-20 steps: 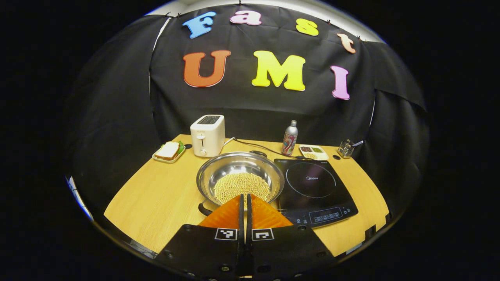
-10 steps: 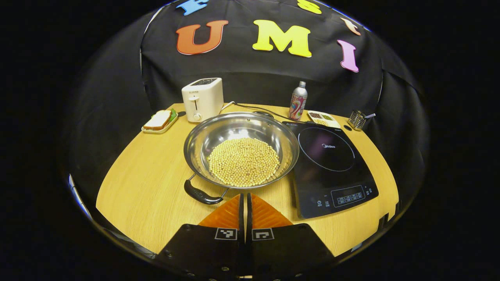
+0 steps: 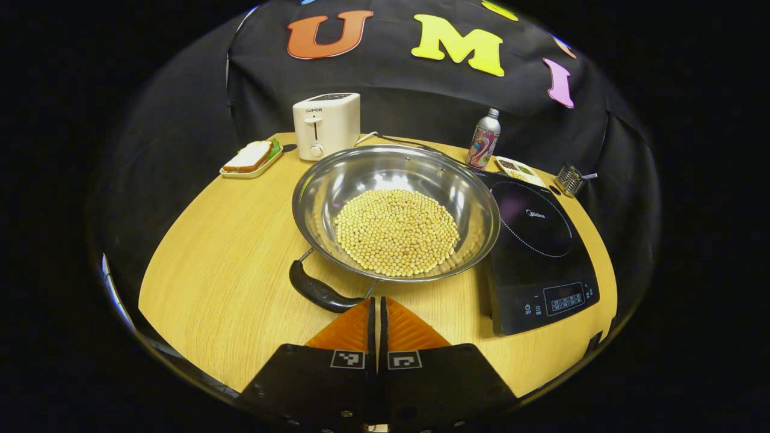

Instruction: First push the handle of the pot to place it horizontally, then grasp the pot with both hands and set it on the induction cooktop.

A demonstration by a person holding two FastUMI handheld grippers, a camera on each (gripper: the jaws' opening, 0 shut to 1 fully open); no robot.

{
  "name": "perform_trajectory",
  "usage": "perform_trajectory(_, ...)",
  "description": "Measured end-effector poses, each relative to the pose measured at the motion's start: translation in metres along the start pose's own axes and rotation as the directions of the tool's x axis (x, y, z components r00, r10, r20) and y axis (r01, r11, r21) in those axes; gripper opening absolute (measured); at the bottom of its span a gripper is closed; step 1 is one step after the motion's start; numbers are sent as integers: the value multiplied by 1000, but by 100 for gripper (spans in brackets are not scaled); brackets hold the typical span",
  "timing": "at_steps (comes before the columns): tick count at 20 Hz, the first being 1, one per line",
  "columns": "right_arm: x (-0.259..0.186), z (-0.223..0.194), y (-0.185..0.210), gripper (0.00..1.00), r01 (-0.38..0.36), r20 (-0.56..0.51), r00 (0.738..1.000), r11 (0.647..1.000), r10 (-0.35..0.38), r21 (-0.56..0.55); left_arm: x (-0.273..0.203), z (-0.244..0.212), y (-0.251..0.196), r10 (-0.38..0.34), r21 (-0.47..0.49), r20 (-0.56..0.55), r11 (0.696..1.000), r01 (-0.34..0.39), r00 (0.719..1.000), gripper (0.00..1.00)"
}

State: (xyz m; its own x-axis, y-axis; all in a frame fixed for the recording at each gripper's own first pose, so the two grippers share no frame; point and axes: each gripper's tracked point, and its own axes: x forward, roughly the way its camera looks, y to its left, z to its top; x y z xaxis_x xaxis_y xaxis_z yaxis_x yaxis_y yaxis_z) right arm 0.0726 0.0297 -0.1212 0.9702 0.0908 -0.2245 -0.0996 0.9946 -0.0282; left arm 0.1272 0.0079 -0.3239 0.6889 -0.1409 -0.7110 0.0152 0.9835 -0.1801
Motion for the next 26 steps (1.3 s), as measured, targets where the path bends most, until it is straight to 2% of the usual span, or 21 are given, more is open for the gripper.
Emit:
perform_trajectory(1, 2, 0, 4, 100, -4, -3, 1000, 1000, 4, -5, 1, 0, 3, 4, 4, 0, 1000, -4, 1000, 10)
perform_trajectory(2, 4, -1, 8, 100, -9, -6, 1000, 1000, 9, -10, 1, 1, 5, 10, 5, 1, 1000, -10, 1000, 0)
perform_trajectory(3, 6, -2, 12, 100, -15, -9, 1000, 1000, 14, -14, 2, 2, 8, 12, 1, 1, 1000, -12, 1000, 10)
perform_trajectory(4, 7, -2, 15, 100, -20, -11, 1000, 1000, 20, -20, 3, 2, 12, 13, -7, 1, 1000, -13, 1000, 10)
perform_trajectory(5, 8, -1, 18, 100, -25, -12, 1000, 999, 25, -26, 3, 3, 14, 13, -17, 1, 1000, -13, 1000, 0)
perform_trajectory(6, 10, 0, 21, 100, -29, -11, 1000, 999, 29, -31, 4, 3, 18, 14, -25, -1, 1000, -14, 1000, 10)
perform_trajectory(7, 11, 1, 24, 100, -31, -10, 999, 999, 31, -37, 4, 5, 21, 15, -33, -2, 999, -15, 1000, 0)
perform_trajectory(8, 13, 1, 26, 100, -34, -11, 999, 999, 34, -41, 6, 6, 25, 17, -39, -4, 999, -17, 1000, 0)
perform_trajectory(9, 14, 0, 29, 100, -37, -12, 999, 998, 37, -43, 6, 7, 29, 19, -43, -6, 999, -20, 1000, 10)
perform_trajectory(11, 16, 0, 35, 100, -45, -16, 999, 998, 44, -43, 6, 9, 35, 21, -53, -8, 998, -21, 1000, 10)
perform_trajectory(12, 19, 2, 37, 100, -49, -18, 999, 998, 48, -43, 7, 10, 38, 21, -63, -11, 998, -22, 1000, 0)
perform_trajectory(13, 21, 3, 38, 100, -48, -21, 999, 998, 47, -41, 8, 12, 40, 21, -74, -15, 997, -22, 1000, 0)
perform_trajectory(14, 22, 4, 38, 100, -43, -20, 999, 998, 43, -36, 8, 14, 42, 17, -79, -19, 997, -19, 1000, 10)
perform_trajectory(15, 24, 7, 38, 100, -41, -14, 999, 999, 40, -28, 9, 17, 45, 15, -87, -20, 996, -17, 1000, 0)
perform_trajectory(16, 26, 9, 38, 100, -38, -13, 999, 999, 38, -23, 9, 20, 48, 16, -94, -20, 995, -17, 1000, 10)
perform_trajectory(17, 27, 11, 38, 100, -38, -11, 999, 999, 37, -19, 10, 23, 52, 18, -95, -22, 995, -20, 1000, 0)
perform_trajectory(21, 34, 23, 37, 98, -20, 14, 1000, 1000, 20, -4, 20, 31, 65, 46, -72, -30, 996, -48, 998, 0)
perform_trajectory(22, 35, 24, 37, 100, -17, 19, 1000, 1000, 17, -2, 22, 32, 67, 50, -65, -32, 997, -52, 998, 10)
perform_trajectory(24, 41, 25, 41, 100, -20, 22, 1000, 1000, 20, 2, 26, 34, 73, 49, -62, -35, 997, -51, 998, 0)
perform_trajectory(25, 44, 23, 43, 100, -24, 17, 1000, 1000, 24, 5, 27, 37, 76, 49, -64, -37, 997, -51, 998, 10)
perform_trajectory(26, 46, 21, 45, 98, -27, 11, 1000, 1000, 27, 7, 29, 38, 78, 48, -69, -39, 996, -50, 998, 0)
